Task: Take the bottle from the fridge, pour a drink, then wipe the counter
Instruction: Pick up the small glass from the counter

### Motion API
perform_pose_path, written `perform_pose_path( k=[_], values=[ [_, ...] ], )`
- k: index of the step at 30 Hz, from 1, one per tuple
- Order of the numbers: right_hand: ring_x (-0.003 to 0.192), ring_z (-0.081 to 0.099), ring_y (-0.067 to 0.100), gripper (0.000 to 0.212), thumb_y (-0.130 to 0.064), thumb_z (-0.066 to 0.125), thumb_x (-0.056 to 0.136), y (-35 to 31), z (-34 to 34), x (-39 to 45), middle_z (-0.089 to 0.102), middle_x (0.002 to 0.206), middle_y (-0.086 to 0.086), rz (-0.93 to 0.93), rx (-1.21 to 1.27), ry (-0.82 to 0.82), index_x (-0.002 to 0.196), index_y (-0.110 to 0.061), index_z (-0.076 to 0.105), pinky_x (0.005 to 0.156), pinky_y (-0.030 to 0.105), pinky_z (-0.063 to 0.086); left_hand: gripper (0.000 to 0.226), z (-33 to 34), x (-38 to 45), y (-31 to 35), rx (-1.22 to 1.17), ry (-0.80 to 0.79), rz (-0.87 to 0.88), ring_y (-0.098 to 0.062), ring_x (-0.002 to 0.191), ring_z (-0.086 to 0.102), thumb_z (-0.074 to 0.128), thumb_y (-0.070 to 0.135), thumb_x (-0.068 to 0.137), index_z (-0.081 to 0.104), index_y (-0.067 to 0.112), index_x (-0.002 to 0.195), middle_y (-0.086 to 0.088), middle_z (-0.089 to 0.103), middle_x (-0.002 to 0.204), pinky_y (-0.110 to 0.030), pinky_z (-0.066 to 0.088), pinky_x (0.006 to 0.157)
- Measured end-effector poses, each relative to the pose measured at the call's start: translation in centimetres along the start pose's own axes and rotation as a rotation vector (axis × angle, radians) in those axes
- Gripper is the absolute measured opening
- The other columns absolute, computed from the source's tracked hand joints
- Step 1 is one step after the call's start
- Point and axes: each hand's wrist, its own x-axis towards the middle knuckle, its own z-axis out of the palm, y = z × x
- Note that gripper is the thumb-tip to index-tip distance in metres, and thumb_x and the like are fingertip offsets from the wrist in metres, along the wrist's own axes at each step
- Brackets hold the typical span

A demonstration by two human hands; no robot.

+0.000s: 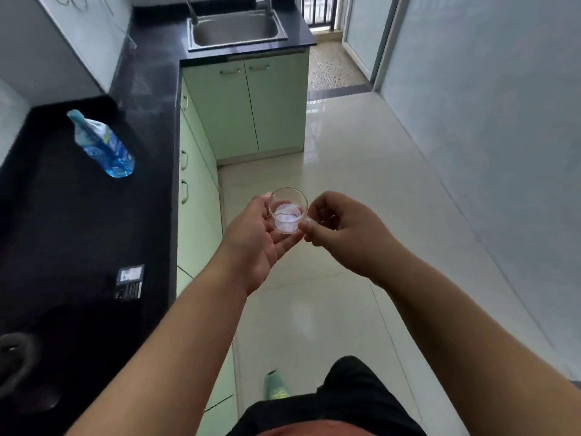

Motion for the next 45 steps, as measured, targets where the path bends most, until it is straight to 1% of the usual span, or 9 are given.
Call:
perform_pose_path(
  k=[9, 15, 20, 26, 29, 34, 38, 40, 45],
  values=[
    [0.081, 0.071, 0.024, 0.011, -0.028, 0.074, 0.094, 1.9, -3.9, 15.5, 0.074, 0.086, 0.004, -0.027, 0.033, -0.034, 0.093, -0.02, 0.066, 0.083, 0.047, 0.059, 0.04, 5.6, 12.5, 6.9, 0.023, 0.062, 0.046, -0.028, 0.09, 0.078, 0.047, 0.034, 0.108, 0.064, 0.001, 0.122, -0.016, 0.079, 0.1, -0.036, 0.066, 0.077],
    [0.081, 0.07, 0.025, 0.012, -0.028, 0.073, 0.094, 0.9, -7.1, 27.2, 0.074, 0.085, 0.004, -0.107, -0.004, -0.144, 0.091, -0.021, 0.064, 0.081, 0.046, 0.059, 0.039, 9.4, 19.3, 12.7, -0.067, 0.159, 0.116, -0.027, 0.086, 0.077, 0.046, 0.034, 0.109, 0.064, 0.002, 0.122, -0.015, 0.079, 0.103, -0.037, 0.064, 0.082],
    [0.081, 0.07, 0.025, 0.012, -0.028, 0.074, 0.094, -1.4, -6.9, 35.1, 0.073, 0.083, 0.002, -0.191, -0.054, -0.278, 0.089, -0.024, 0.064, 0.081, 0.047, 0.06, 0.042, 9.2, 23.0, 16.6, -0.187, 0.245, 0.177, -0.028, 0.095, 0.078, 0.043, 0.036, 0.11, 0.063, 0.004, 0.126, -0.016, 0.078, 0.113, -0.037, 0.063, 0.083],
    [0.08, 0.07, 0.023, 0.012, -0.032, 0.072, 0.095, -4.4, -2.1, 42.9, 0.073, 0.084, -0.001, -0.282, -0.146, -0.444, 0.088, -0.027, 0.063, 0.078, 0.045, 0.061, 0.039, 4.9, 26.8, 21.2, -0.327, 0.339, 0.232, -0.031, 0.11, 0.075, 0.038, 0.029, 0.107, 0.062, 0.006, 0.127, -0.015, 0.076, 0.12, -0.041, 0.06, 0.097],
    [0.082, 0.071, 0.022, 0.013, -0.032, 0.072, 0.095, -6.5, 1.7, 47.0, 0.073, 0.085, -0.002, -0.332, -0.178, -0.51, 0.088, -0.028, 0.062, 0.078, 0.043, 0.061, 0.034, 1.6, 28.8, 23.7, -0.391, 0.381, 0.267, -0.029, 0.102, 0.075, 0.04, 0.028, 0.106, 0.061, 0.008, 0.124, -0.016, 0.074, 0.121, -0.039, 0.06, 0.096],
    [0.083, 0.071, 0.02, 0.018, -0.037, 0.07, 0.096, -10.2, 8.9, 53.0, 0.073, 0.086, -0.004, -0.39, -0.263, -0.632, 0.086, -0.03, 0.057, 0.078, 0.041, 0.061, 0.036, -5.0, 32.0, 28.2, -0.428, 0.483, 0.302, -0.029, 0.1, 0.073, 0.044, 0.027, 0.105, 0.064, 0.009, 0.128, -0.016, 0.073, 0.126, -0.044, 0.055, 0.105],
    [0.083, 0.07, 0.02, 0.019, -0.037, 0.068, 0.097, -13.2, 14.4, 57.5, 0.072, 0.086, -0.004, -0.451, -0.332, -0.718, 0.084, -0.031, 0.055, 0.078, 0.044, 0.06, 0.027, -9.8, 33.5, 31.5, -0.442, 0.592, 0.346, -0.032, 0.112, 0.073, 0.052, 0.024, 0.104, 0.071, 0.016, 0.12, -0.015, 0.073, 0.127, -0.042, 0.059, 0.099],
    [0.083, 0.069, 0.019, 0.015, -0.037, 0.068, 0.098, -14.3, 17.0, 59.3, 0.072, 0.087, -0.004, -0.483, -0.349, -0.762, 0.089, -0.03, 0.058, 0.077, 0.041, 0.061, 0.026, -12.1, 33.9, 32.8, -0.405, 0.665, 0.383, -0.032, 0.111, 0.074, 0.049, 0.023, 0.106, 0.072, 0.017, 0.117, -0.014, 0.071, 0.128, -0.042, 0.061, 0.093],
    [0.078, 0.066, 0.016, 0.014, -0.038, 0.069, 0.097, -16.2, 23.2, 62.1, 0.07, 0.085, -0.005, -0.519, -0.379, -0.926, 0.092, -0.028, 0.06, 0.07, 0.033, 0.056, 0.029, -17.1, 33.8, 34.0, -0.273, 0.841, 0.406, -0.021, 0.113, 0.072, 0.046, 0.009, 0.108, 0.071, 0.022, 0.117, -0.002, 0.069, 0.129, -0.043, 0.06, 0.097]
  ],
)
